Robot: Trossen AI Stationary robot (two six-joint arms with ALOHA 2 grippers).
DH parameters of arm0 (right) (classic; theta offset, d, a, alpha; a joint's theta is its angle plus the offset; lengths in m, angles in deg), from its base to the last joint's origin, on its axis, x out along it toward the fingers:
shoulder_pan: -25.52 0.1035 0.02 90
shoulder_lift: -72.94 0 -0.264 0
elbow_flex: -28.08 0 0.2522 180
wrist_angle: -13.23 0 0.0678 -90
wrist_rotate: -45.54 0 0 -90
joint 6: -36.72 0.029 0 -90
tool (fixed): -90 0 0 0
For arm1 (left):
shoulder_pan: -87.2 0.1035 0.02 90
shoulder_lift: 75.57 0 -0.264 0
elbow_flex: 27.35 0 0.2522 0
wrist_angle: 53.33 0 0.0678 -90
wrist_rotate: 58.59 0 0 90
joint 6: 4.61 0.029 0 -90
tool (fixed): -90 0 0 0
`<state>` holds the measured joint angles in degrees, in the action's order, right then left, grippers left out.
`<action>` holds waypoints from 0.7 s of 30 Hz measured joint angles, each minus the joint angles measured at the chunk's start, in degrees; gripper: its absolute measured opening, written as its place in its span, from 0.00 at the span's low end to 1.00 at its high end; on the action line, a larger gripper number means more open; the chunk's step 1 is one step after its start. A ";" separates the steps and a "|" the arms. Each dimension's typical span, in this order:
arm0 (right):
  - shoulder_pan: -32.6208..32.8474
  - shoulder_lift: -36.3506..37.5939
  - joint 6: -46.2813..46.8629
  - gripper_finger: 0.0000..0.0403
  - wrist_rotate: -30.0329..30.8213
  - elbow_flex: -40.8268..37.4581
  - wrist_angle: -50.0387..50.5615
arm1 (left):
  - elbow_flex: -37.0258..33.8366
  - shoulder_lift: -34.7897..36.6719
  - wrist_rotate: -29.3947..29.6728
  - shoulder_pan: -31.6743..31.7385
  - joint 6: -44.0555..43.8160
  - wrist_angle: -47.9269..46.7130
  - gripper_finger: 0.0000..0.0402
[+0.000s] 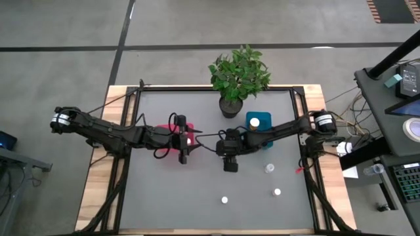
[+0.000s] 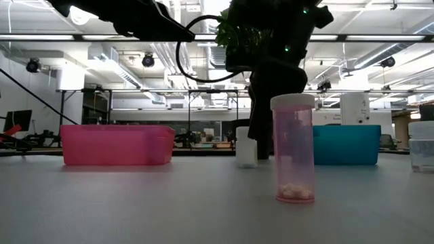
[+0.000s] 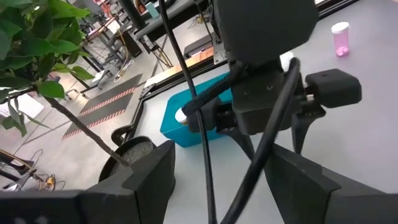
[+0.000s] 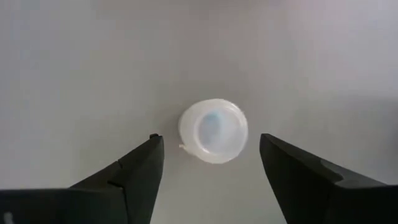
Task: Pick and place medicine bottles into bin by pill shape (circle, oval)
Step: Put the large transparent pill bottle into the blue bin
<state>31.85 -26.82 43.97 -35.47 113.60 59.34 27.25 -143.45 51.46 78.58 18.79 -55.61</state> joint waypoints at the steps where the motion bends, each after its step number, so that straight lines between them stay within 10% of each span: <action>1: -0.20 0.09 -0.20 0.61 0.00 -0.02 -0.23 | 0.00 0.00 0.00 0.00 0.00 0.02 0.55; 21: -0.75 0.21 0.19 0.42 0.04 -1.03 -4.38 | 0.00 0.00 0.00 0.00 0.00 0.00 0.55</action>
<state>31.10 -26.61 44.16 -35.42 112.58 54.95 27.25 -143.45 51.46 78.58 18.79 -55.60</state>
